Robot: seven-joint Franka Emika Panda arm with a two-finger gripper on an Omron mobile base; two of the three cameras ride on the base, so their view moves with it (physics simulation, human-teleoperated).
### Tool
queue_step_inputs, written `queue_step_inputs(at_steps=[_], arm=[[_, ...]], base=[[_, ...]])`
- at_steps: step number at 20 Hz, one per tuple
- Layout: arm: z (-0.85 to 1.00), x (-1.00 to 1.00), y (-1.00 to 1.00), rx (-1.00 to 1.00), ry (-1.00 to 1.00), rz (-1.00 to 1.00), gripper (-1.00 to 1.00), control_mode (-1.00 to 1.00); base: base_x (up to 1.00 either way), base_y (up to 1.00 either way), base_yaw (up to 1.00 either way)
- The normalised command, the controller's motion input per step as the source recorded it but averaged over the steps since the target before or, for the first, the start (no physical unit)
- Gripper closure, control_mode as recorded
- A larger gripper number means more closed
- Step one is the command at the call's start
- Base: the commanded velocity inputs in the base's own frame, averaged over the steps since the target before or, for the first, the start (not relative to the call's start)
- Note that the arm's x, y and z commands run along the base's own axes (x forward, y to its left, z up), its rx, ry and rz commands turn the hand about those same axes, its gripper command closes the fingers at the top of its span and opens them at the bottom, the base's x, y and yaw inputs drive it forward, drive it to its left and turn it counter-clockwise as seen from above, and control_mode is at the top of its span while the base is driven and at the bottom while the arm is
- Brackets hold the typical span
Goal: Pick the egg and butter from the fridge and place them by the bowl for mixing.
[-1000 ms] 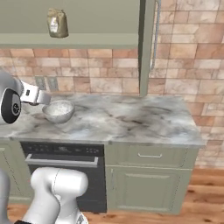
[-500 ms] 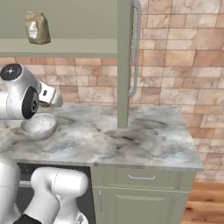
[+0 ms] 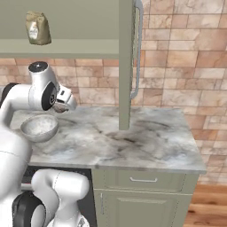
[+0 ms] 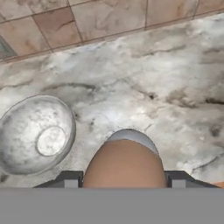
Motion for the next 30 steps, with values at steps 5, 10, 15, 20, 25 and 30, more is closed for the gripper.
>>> queue_step_inputs(at_steps=[5, 10, 15, 20, 25, 30], arm=[[-1.00, 0.17, 0.15, -0.08, 0.22, 0.00, 1.00, -1.00], [-1.00, 0.02, 0.00, 0.00, 0.13, 0.02, 1.00, -1.00], [-0.78, 0.21, 0.01, -0.04, 0.01, 0.02, 1.00, -1.00], [-0.28, 0.70, 0.00, -0.08, 0.00, 0.00, 1.00, -1.00], [-0.03, 0.87, 0.00, -0.01, 0.00, 0.00, 1.00, -1.00], [-0.30, 0.81, 0.00, 0.00, 0.00, 0.00, 1.00, -1.00]], base=[[0.00, 0.00, 0.00], [0.00, 0.00, 0.00], [0.00, 0.00, 0.00], [0.00, 0.00, 0.00], [0.00, 0.00, 0.00], [0.00, 0.00, 0.00]])
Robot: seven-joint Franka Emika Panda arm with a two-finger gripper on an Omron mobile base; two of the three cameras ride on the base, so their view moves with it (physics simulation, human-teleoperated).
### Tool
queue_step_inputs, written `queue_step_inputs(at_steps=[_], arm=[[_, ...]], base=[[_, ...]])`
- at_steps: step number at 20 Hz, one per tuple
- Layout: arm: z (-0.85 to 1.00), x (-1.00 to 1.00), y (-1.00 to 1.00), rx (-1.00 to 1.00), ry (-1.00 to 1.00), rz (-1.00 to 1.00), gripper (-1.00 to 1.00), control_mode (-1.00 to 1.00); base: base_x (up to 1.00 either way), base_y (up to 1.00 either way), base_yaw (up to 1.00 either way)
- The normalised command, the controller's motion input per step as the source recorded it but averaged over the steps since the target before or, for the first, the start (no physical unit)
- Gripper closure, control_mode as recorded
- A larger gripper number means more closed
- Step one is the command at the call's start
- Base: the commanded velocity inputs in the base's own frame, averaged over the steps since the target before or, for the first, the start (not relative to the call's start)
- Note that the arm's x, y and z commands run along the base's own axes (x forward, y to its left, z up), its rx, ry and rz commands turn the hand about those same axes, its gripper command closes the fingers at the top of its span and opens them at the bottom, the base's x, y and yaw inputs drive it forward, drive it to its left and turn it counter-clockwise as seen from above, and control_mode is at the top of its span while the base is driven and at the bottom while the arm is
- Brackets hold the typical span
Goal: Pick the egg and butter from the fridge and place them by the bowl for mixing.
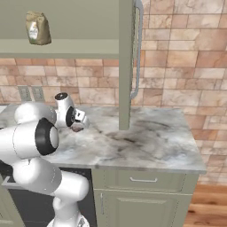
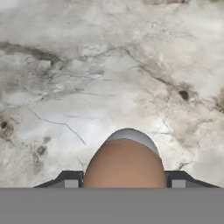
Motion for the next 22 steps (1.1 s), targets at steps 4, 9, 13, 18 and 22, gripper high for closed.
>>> queue_step_inputs(at_steps=[4, 9, 13, 18, 22], arm=[[-0.41, 0.67, 0.01, 0.00, 0.00, 0.00, 1.00, -1.00], [-0.35, 0.39, 0.03, 0.00, -0.01, 0.00, -1.00, -1.00], [-0.04, 0.00, 0.00, 0.00, 0.00, 0.00, -1.00, -1.00], [0.64, 0.04, 0.00, 0.01, -0.03, -0.06, -1.00, -1.00], [1.00, 0.03, 0.00, 0.00, -0.04, -0.09, -1.00, -1.00]], base=[[0.00, 0.00, 0.00], [0.00, 0.00, 0.00], [0.00, 0.00, 0.00], [0.00, 0.00, 0.00], [0.00, 0.00, 0.00]])
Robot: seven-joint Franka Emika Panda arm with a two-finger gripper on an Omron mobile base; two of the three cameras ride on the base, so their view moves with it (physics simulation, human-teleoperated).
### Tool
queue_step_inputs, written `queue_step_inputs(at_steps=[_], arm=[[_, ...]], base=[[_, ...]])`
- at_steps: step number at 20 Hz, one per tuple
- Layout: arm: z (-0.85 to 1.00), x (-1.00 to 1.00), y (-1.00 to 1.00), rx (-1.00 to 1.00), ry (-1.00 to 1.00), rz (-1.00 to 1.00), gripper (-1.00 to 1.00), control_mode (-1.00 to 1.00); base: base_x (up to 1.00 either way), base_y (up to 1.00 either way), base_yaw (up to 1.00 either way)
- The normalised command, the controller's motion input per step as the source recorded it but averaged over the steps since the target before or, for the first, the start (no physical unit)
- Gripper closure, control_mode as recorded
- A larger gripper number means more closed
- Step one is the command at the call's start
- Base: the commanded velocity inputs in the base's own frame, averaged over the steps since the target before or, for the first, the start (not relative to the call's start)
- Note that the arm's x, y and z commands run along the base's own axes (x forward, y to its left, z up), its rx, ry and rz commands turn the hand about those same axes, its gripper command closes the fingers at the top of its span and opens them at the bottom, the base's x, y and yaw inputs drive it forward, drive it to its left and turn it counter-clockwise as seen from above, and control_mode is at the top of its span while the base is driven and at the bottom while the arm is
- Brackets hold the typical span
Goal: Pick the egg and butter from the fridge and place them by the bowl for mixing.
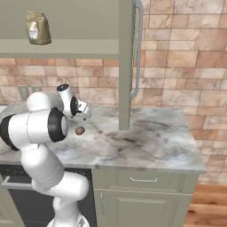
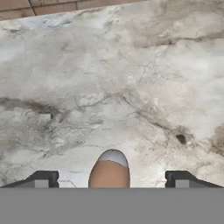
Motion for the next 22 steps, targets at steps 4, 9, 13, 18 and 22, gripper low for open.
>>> queue_step_inputs(at_steps=[4, 9, 13, 18, 22], arm=[[1.00, -0.39, 0.00, 0.06, 0.00, -0.08, -1.00, -1.00], [1.00, -0.97, 0.00, 0.15, 0.00, -0.11, -1.00, -1.00], [1.00, -1.00, -0.01, 0.13, 0.00, -0.08, -1.00, -1.00], [0.76, -1.00, 0.00, -0.03, -0.19, -0.04, -1.00, -1.00], [0.28, -1.00, 0.05, -0.33, -0.94, 0.00, -1.00, -1.00]], base=[[0.00, 0.00, 0.00], [0.00, 0.00, 0.00], [0.00, 0.00, 0.00], [0.00, 0.00, 0.00], [0.00, 0.00, 0.00]])
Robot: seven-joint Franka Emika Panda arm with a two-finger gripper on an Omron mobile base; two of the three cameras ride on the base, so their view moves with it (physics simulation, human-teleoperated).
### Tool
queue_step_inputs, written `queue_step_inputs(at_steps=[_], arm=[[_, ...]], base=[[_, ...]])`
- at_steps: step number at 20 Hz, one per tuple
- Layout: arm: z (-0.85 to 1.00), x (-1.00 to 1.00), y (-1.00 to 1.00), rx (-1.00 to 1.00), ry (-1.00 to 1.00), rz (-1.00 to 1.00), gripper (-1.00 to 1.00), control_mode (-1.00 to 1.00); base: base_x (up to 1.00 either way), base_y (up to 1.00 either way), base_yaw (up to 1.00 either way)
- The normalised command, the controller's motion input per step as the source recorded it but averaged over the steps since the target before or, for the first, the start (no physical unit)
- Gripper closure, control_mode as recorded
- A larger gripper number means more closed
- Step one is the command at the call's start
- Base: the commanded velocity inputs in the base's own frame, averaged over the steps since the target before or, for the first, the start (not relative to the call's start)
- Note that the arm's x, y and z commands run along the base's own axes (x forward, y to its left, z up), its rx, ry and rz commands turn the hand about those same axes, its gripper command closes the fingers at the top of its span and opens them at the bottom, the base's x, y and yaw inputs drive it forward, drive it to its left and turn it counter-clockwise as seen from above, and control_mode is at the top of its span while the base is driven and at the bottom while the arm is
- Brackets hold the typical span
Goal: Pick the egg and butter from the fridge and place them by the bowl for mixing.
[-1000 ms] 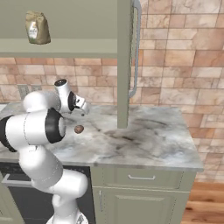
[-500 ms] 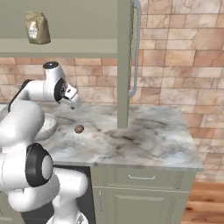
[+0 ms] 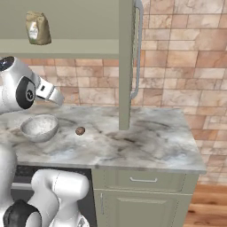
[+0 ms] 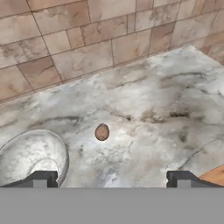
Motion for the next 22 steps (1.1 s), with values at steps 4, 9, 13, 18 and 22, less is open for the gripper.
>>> queue_step_inputs(at_steps=[4, 9, 13, 18, 22], arm=[[0.08, -0.13, 0.00, -0.02, -0.16, 0.00, -1.00, -1.00], [-0.14, -0.42, 0.13, 0.00, 0.00, 0.03, -1.00, 1.00], [0.00, 0.00, 0.00, 0.00, 0.00, 0.00, -1.00, 1.00], [0.00, 0.00, 0.00, 0.00, 0.00, 0.00, -1.00, 1.00], [0.00, 0.00, 0.00, 0.00, 0.00, 0.00, -1.00, 1.00]], base=[[0.00, 0.00, 0.00], [-0.40, 0.18, 0.16], [-0.67, 0.30, 0.77], [-0.09, 0.02, 1.00], [-0.03, 0.09, 1.00]])
